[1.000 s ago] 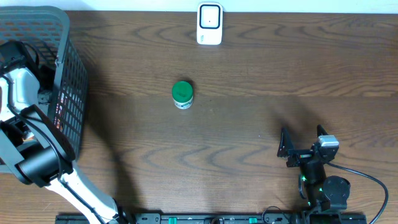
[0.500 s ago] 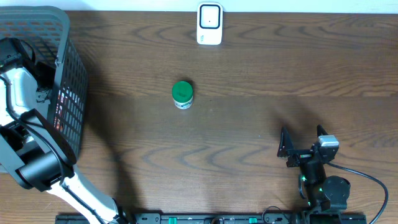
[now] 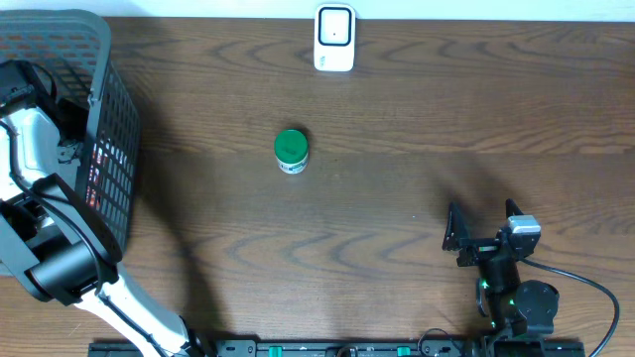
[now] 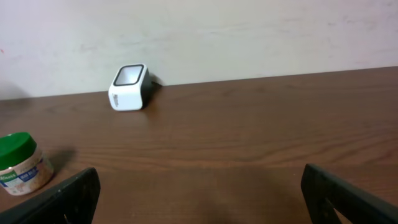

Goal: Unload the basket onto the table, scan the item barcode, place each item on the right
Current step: 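Grasp the white medicine box in the basket with the left gripper, then lift the white box out and carry it toward the scanner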

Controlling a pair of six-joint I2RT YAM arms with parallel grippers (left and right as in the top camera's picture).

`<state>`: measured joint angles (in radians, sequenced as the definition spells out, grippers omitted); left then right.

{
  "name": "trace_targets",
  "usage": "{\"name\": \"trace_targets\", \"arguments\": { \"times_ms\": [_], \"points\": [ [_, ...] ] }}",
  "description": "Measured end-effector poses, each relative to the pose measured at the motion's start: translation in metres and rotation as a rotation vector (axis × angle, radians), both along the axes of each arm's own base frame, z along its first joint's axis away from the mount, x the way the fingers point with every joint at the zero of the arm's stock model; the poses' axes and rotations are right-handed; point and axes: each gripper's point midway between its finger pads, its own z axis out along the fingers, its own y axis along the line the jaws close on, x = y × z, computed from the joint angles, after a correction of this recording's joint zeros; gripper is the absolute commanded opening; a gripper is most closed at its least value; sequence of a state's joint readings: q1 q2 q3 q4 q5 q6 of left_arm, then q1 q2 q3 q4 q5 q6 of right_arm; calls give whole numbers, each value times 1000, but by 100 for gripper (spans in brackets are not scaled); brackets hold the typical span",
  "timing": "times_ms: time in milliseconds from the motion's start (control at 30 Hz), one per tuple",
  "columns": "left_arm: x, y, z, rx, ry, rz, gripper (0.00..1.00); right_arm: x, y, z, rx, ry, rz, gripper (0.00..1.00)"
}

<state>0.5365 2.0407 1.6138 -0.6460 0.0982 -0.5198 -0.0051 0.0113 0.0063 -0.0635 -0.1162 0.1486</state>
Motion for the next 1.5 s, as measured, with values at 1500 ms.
{"name": "trace_targets", "arguments": {
  "times_ms": [1500],
  "points": [
    [-59, -77, 325, 148, -762, -66, 22, 0, 0, 0, 0, 0, 0, 99]
  ]
}}
